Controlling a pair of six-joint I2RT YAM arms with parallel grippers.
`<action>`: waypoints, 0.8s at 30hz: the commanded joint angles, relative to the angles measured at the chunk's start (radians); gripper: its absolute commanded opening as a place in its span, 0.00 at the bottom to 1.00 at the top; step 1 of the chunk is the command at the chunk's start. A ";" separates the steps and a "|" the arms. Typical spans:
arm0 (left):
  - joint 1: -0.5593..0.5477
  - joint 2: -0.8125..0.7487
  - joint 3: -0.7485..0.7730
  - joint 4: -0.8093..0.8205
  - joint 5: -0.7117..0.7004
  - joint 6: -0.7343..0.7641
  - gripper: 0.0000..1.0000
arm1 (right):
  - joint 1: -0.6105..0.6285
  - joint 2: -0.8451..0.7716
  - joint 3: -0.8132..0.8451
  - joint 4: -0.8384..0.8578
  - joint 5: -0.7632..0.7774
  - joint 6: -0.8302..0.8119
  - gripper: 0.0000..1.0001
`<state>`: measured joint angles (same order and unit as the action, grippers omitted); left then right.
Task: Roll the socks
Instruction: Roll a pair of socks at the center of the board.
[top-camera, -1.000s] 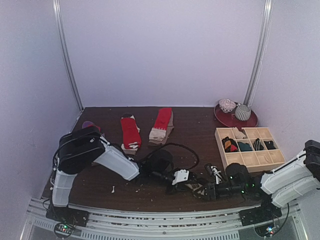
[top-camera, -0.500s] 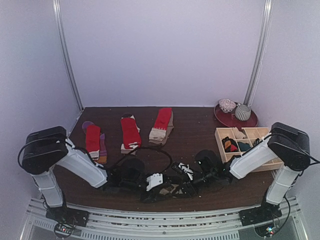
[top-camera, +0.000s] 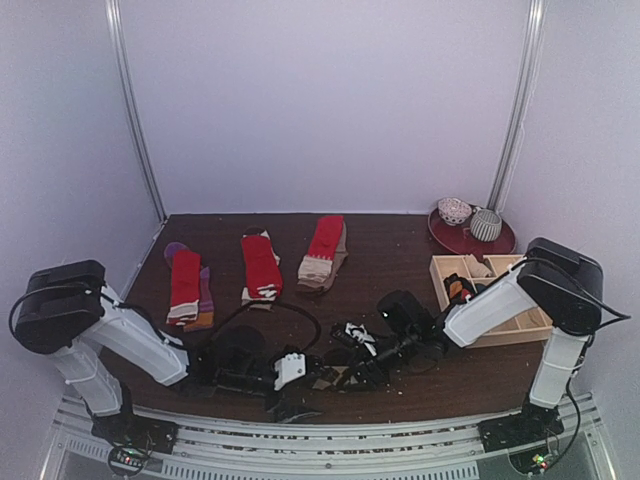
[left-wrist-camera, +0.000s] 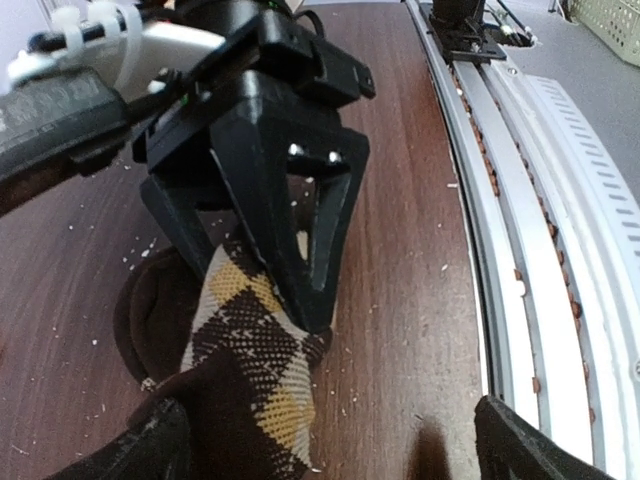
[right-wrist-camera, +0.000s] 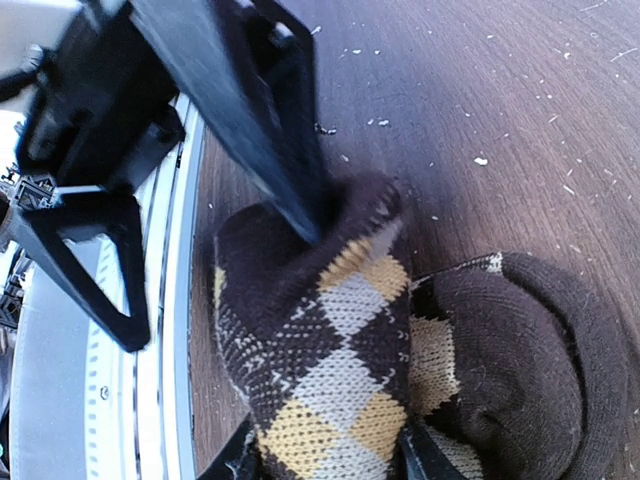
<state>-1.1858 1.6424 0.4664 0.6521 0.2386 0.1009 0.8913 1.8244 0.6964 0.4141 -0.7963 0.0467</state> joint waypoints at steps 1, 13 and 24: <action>0.000 0.095 0.048 0.136 -0.005 0.026 0.98 | -0.005 0.069 -0.036 -0.136 0.084 -0.013 0.37; 0.000 0.238 0.156 0.111 0.085 0.040 0.68 | -0.008 0.097 -0.051 -0.106 0.032 0.010 0.37; 0.007 0.281 0.143 0.073 0.104 -0.003 0.24 | -0.011 0.116 -0.035 -0.170 -0.003 -0.009 0.37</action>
<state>-1.1511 1.8740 0.6041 0.7658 0.2405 0.1310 0.8688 1.8576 0.6899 0.4431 -0.8837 0.0471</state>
